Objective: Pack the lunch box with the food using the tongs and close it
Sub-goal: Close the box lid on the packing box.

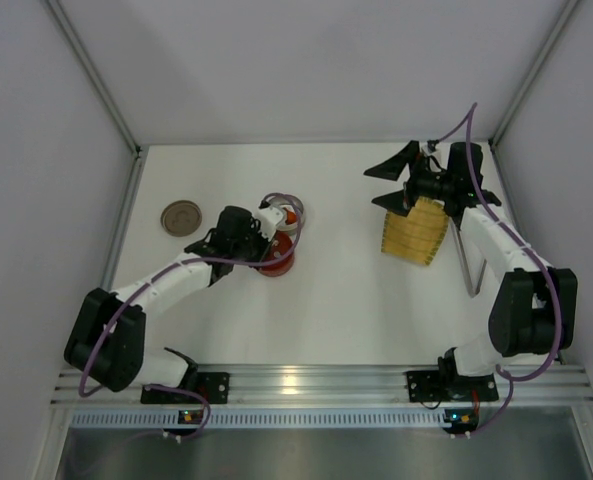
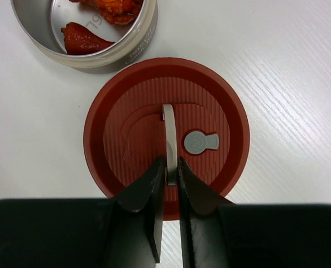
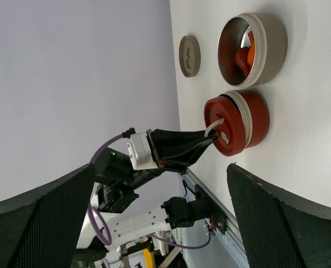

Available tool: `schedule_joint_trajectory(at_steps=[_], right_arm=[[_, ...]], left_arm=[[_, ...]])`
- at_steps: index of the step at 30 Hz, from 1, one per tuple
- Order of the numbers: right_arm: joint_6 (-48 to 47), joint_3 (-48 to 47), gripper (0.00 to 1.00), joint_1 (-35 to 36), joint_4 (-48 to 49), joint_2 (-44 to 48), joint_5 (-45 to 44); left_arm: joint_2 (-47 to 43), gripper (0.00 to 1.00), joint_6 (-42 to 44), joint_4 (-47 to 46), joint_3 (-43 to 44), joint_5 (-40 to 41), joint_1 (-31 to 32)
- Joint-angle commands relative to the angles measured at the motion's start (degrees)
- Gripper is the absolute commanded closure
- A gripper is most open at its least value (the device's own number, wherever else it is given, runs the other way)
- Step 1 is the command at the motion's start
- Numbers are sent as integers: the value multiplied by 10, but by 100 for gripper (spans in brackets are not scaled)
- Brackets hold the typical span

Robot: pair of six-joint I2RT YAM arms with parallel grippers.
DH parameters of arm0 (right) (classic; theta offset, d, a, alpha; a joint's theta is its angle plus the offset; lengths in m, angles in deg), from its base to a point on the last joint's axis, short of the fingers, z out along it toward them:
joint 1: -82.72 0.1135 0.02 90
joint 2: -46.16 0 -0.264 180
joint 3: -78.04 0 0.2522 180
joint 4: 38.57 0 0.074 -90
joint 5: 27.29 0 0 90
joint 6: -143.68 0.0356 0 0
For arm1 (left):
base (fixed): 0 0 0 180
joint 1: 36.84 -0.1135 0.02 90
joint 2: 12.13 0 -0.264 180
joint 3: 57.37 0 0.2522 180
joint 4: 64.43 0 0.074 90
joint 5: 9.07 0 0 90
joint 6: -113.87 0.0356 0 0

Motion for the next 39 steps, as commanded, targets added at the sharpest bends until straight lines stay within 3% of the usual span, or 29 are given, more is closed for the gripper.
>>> schedule_joint_trajectory(at_steps=[1,7,31,35,39], right_arm=[[3,0,1,-7,43,-2,5],[6,4,0,-7,46,0,7],[22,19,1,-7,75,1,13],[23,19,1,-7,75,0,14],[23,17,1,-8,75,-2,14]], left_arm=[[15,80,8,28,24,-3,0],[27,74,0,30,38,-1,0],[77,72,-2,48,99,20,0],[81,81,0,58,109,24,0],[89,99,10,87,146,27,0]])
